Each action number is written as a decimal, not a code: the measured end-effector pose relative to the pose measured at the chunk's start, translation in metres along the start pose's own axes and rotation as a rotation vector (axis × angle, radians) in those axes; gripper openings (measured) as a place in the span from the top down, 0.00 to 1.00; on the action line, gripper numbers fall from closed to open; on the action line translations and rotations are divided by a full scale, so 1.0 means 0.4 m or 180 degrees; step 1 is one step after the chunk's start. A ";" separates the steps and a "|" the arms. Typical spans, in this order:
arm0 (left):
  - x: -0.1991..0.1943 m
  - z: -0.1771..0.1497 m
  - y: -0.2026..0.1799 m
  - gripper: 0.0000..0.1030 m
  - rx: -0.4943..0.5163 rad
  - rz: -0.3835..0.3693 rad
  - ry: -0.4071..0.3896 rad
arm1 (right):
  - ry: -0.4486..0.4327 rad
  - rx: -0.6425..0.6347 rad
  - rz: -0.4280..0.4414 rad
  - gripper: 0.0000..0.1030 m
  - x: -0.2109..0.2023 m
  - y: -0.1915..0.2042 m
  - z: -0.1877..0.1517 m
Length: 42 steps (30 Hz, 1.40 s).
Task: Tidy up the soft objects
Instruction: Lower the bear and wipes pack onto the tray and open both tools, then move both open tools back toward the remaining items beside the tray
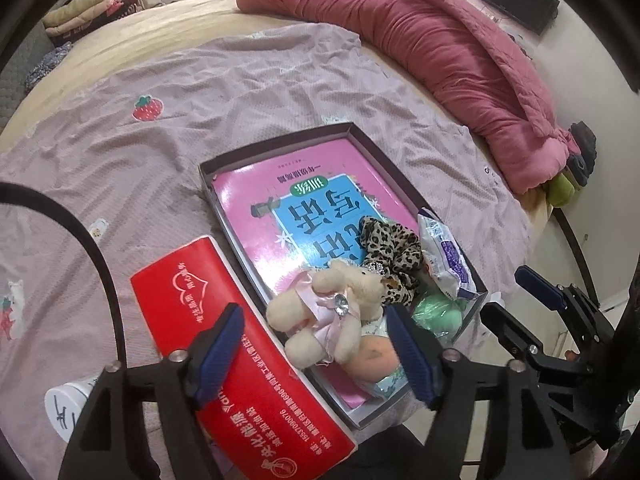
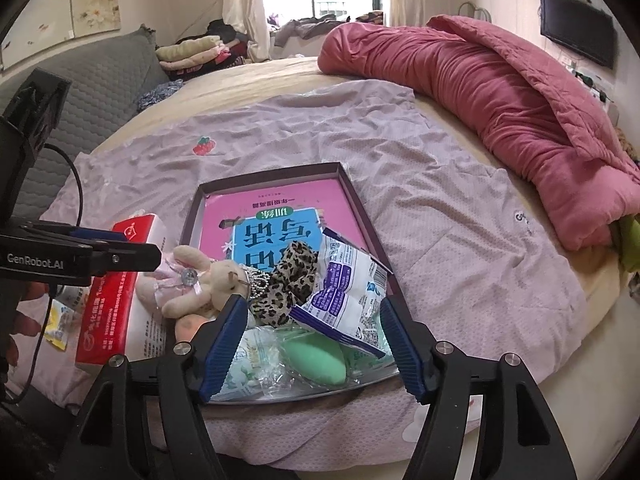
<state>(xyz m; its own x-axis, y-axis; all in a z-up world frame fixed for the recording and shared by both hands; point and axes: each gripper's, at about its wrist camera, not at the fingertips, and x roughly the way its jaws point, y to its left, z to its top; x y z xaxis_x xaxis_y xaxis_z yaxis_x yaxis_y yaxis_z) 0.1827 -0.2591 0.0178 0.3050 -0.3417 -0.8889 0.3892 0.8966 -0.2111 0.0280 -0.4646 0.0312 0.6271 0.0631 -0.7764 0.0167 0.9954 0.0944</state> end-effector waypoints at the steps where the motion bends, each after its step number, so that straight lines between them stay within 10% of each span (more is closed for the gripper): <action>1: -0.005 -0.001 0.000 0.25 0.0003 0.0004 -0.0015 | -0.0014 -0.0010 -0.0015 0.32 -0.004 0.003 0.000; 21: -0.179 -0.053 0.010 0.25 0.0144 0.0259 -0.0407 | -0.0346 -0.0442 0.0102 0.27 -0.110 0.136 0.042; 42: -0.424 -0.197 0.258 0.25 -0.0423 0.0600 -0.0795 | -0.0692 -0.1352 0.0696 0.27 -0.228 0.462 0.056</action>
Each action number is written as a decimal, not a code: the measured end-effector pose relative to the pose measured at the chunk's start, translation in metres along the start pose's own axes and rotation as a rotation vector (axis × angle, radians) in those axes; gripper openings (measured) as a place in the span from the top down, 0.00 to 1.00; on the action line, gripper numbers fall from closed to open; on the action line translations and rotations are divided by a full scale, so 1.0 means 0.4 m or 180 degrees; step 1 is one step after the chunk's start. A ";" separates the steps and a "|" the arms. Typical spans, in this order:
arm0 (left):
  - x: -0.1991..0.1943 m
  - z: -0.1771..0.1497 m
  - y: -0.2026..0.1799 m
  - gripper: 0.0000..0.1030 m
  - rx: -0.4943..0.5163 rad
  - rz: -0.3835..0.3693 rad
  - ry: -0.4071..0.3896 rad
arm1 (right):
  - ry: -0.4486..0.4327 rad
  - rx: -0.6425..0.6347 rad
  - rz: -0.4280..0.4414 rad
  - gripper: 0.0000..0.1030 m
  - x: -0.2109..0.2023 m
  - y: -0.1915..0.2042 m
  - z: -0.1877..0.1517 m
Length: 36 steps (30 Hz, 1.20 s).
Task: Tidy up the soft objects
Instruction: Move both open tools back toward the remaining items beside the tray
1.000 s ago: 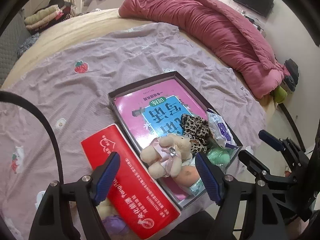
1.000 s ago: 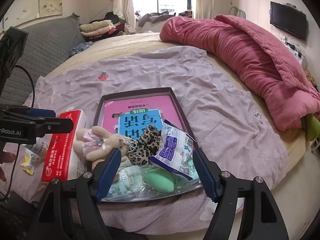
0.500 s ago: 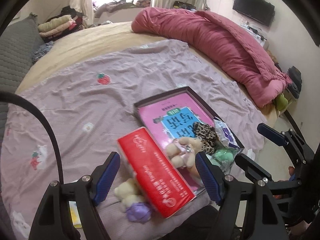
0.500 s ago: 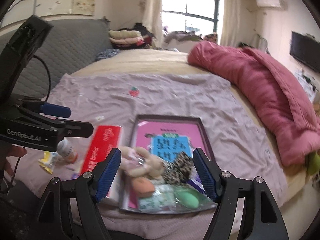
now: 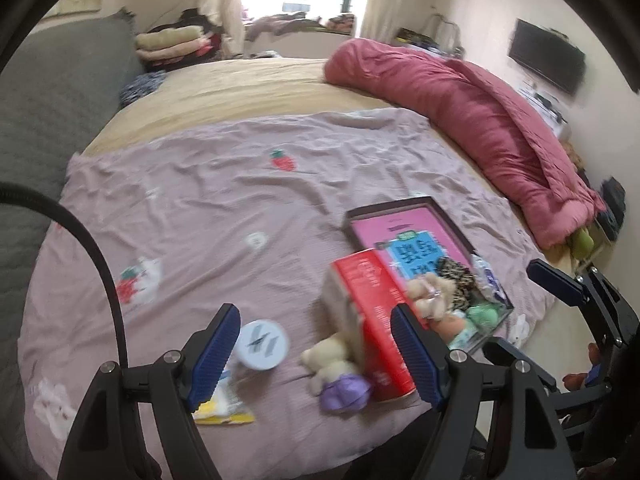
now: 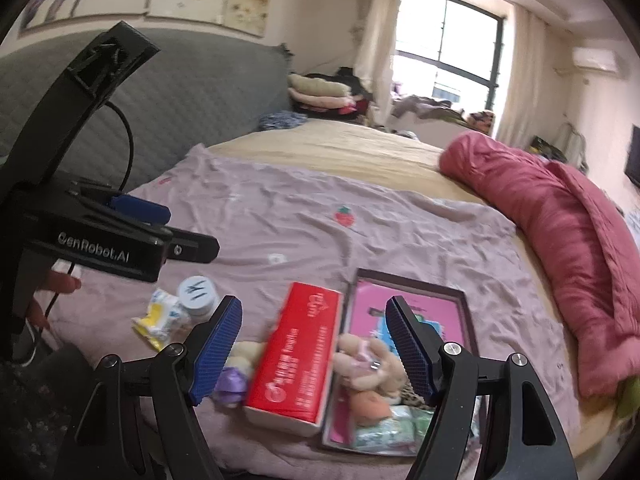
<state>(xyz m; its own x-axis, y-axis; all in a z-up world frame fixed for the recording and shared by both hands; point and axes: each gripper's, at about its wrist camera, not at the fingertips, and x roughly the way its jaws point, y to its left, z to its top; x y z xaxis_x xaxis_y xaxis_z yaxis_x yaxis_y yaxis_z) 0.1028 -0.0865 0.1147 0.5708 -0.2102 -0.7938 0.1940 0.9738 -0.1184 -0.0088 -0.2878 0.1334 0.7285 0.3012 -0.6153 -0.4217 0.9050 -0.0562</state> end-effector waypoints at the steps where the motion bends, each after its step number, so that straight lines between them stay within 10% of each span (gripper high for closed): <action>1: -0.004 -0.008 0.020 0.25 -0.0040 0.0036 -0.0002 | 0.0015 -0.0045 0.0035 0.27 0.005 0.017 0.002; 21: 0.086 -0.233 0.335 0.25 -0.0729 0.0276 0.0476 | 0.0716 -0.0485 0.0161 0.27 0.209 0.287 -0.112; 36: 0.284 -0.279 0.334 0.25 -0.0755 0.0195 0.0985 | 0.1007 -0.1584 -0.0661 0.27 0.365 0.390 -0.241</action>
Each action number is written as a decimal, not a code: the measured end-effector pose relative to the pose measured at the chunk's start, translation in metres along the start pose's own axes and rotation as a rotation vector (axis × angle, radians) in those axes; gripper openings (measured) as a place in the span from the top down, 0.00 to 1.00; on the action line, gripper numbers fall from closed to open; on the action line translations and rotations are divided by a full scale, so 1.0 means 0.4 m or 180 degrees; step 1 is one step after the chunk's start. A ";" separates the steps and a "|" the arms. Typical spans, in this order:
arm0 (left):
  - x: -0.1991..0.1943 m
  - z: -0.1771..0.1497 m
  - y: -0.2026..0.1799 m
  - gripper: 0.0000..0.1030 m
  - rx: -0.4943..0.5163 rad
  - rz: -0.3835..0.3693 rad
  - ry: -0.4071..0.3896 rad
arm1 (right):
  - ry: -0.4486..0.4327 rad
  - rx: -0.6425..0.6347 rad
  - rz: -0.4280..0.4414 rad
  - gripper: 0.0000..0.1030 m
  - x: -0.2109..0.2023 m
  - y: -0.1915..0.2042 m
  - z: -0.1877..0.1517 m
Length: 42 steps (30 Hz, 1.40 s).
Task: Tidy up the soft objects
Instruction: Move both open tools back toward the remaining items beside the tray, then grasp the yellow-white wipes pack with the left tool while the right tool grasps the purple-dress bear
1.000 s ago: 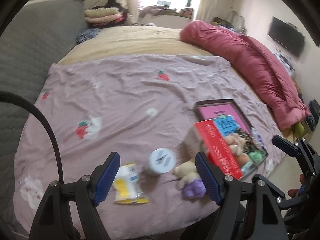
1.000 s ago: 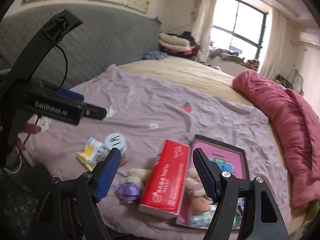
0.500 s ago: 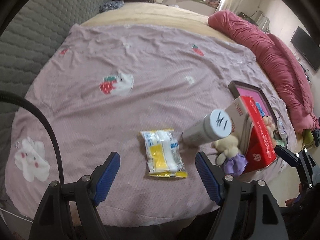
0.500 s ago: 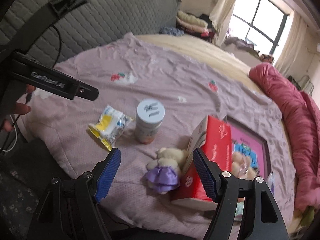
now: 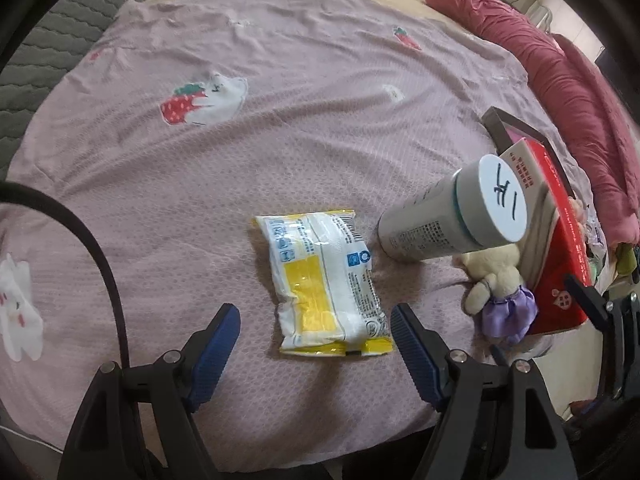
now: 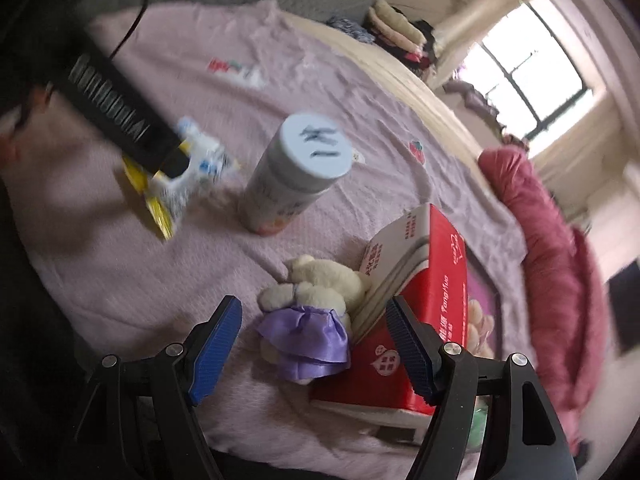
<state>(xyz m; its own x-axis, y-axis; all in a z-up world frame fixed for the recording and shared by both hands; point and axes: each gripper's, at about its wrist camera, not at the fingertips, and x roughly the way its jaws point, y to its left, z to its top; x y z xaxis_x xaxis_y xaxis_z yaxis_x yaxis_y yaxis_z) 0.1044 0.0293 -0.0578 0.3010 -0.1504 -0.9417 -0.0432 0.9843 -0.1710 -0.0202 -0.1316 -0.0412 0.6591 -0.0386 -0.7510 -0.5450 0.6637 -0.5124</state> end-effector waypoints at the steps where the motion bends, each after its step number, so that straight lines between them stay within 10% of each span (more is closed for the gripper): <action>1: 0.008 0.002 -0.003 0.25 0.0005 0.0006 0.0022 | 0.0042 -0.0083 -0.0051 0.27 0.015 0.012 -0.004; 14: 0.080 0.034 -0.030 0.25 0.0079 0.0023 0.0199 | 0.0384 -0.0185 -0.0079 0.27 0.151 0.014 -0.001; 20: 0.116 0.045 -0.036 0.25 0.0088 0.0028 0.0274 | 0.0396 -0.0312 -0.0032 0.45 0.166 0.032 -0.004; 42: 0.161 0.055 -0.033 0.40 0.0081 0.0191 0.0379 | -0.0243 0.1226 0.0628 0.50 -0.055 -0.288 0.023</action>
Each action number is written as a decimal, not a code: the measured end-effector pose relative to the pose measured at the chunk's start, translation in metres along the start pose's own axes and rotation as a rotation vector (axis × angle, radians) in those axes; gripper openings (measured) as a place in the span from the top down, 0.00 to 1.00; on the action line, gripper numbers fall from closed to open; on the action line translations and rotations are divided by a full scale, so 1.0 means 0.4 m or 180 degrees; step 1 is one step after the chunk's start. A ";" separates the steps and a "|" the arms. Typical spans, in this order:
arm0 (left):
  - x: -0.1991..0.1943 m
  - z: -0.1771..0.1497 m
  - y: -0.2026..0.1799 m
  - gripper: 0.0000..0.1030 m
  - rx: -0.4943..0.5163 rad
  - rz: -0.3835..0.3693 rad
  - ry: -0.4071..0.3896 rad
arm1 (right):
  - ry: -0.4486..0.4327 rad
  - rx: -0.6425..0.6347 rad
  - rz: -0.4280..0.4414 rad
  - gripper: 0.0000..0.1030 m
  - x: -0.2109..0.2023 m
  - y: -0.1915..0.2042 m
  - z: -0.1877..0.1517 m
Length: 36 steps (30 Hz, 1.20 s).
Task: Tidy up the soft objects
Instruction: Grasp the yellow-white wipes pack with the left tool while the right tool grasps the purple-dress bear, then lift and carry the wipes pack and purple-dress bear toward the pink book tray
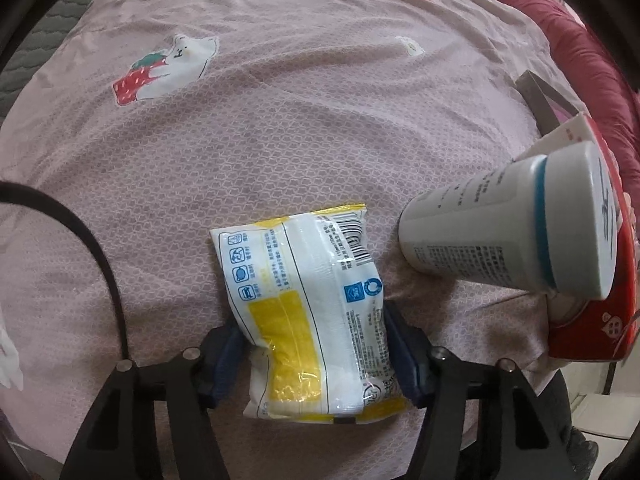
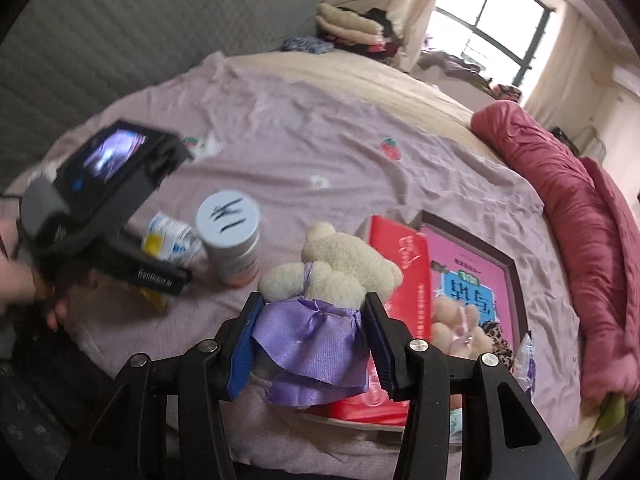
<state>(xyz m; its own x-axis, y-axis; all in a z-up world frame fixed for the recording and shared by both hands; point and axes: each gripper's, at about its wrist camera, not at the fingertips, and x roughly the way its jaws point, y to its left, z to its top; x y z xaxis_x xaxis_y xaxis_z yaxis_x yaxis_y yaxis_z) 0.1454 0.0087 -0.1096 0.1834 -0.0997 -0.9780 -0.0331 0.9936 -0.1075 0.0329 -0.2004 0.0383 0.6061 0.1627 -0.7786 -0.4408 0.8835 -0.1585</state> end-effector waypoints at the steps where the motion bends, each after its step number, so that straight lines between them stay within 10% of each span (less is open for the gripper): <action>1: -0.004 -0.001 0.000 0.40 0.0012 0.0008 -0.0006 | -0.0007 0.0024 0.0000 0.50 -0.008 0.001 0.000; 36: -0.512 -0.085 -0.169 0.42 0.0465 0.0007 -0.1336 | -0.0560 0.0859 -0.0233 0.50 -0.232 -0.212 -0.050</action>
<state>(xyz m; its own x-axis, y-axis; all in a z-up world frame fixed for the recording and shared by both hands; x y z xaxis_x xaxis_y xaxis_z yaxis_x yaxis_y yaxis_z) 0.0769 -0.0397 0.0919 0.5676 -0.0978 -0.8175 0.0998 0.9938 -0.0496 0.0007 -0.2994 0.1118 0.7451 0.1471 -0.6505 -0.2147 0.9764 -0.0252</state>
